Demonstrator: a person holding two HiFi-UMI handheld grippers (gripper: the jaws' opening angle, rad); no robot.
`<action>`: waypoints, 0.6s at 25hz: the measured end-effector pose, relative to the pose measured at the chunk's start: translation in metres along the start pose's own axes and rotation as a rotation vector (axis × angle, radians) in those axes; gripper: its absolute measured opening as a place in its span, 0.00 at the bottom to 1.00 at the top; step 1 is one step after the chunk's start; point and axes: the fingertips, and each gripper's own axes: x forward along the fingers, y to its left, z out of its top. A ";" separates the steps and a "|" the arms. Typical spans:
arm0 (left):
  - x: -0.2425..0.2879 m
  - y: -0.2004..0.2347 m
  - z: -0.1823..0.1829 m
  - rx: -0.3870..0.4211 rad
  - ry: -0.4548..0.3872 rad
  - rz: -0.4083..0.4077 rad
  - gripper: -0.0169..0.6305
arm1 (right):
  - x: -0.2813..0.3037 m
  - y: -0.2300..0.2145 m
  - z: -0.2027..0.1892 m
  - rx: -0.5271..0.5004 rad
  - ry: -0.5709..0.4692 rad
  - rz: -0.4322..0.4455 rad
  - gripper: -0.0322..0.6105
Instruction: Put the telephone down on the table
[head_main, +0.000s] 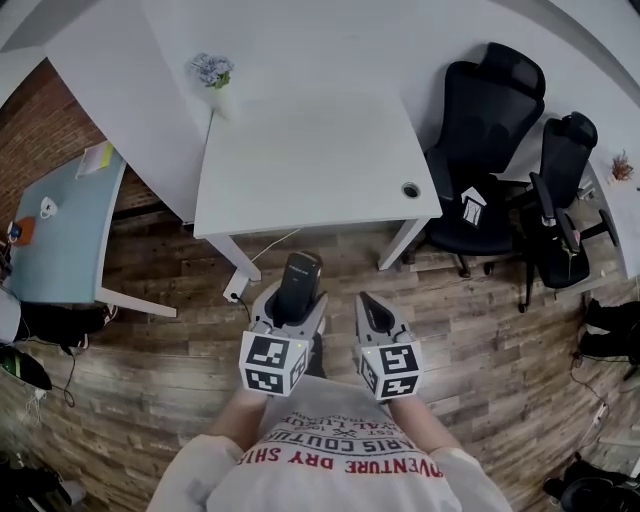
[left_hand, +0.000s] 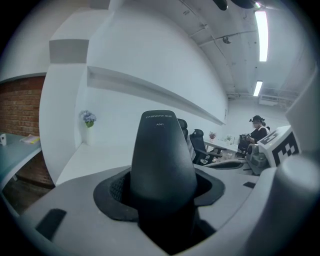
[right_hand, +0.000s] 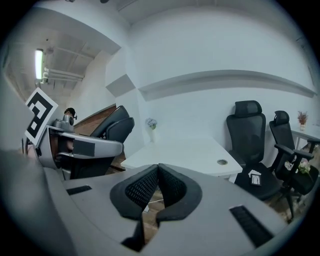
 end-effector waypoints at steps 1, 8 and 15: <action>0.011 0.007 0.007 0.004 -0.002 -0.011 0.47 | 0.010 -0.004 0.006 -0.003 -0.002 -0.010 0.09; 0.083 0.069 0.061 0.009 -0.015 -0.070 0.47 | 0.095 -0.033 0.056 -0.016 -0.006 -0.068 0.09; 0.144 0.141 0.085 -0.023 -0.007 -0.090 0.47 | 0.182 -0.052 0.086 -0.017 0.006 -0.103 0.09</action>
